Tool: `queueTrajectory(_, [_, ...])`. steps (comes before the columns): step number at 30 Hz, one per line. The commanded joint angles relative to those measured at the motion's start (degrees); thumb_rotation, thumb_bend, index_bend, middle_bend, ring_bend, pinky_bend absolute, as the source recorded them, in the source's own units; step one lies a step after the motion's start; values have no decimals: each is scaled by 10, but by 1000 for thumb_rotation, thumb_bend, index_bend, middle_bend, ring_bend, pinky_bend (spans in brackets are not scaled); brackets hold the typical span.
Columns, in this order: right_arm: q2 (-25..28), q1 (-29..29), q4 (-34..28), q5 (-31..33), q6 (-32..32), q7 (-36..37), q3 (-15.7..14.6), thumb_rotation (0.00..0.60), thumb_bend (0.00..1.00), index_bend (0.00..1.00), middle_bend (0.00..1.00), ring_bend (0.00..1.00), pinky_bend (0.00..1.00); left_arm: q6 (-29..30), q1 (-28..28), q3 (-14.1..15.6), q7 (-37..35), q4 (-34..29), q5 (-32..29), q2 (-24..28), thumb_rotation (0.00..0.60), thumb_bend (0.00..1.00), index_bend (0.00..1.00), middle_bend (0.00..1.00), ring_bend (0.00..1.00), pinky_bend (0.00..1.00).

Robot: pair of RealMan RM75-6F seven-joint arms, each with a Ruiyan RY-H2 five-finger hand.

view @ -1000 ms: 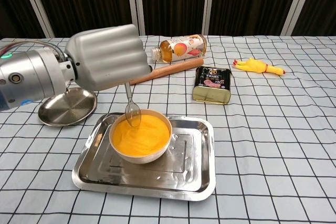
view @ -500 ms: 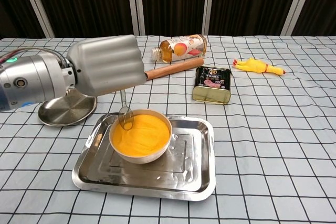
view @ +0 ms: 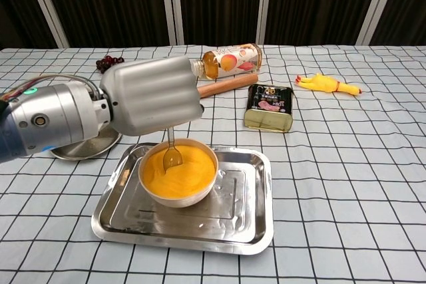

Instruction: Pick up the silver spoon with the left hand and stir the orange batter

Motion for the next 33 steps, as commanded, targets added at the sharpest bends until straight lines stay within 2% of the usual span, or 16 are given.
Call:
queueTrajectory(1, [0,0,0,0,0,0,0,600,339,0,0,0,0,4,1,-4,-2,-8,-1,1,600,571,790,1000,1000,1000])
queueTrajectory(16, [0,0,0,2,-1,0,0,600,338,0,0,0,0,0,-2,-5,26,-39,1,36,600,572,791,1000,1000,1000])
queueTrajectory(23, [0,1,0,2,-2,-2,1,600,339,0,0,0,0,-42,-35,-2,84,-42,23,58,600,571,790,1000,1000,1000])
queueTrajectory(33, [0,0,1,5,-1,2,2,600,339,0,0,0,0,-100,-76,20,181,-53,82,74,600,570,791,1000,1000,1000])
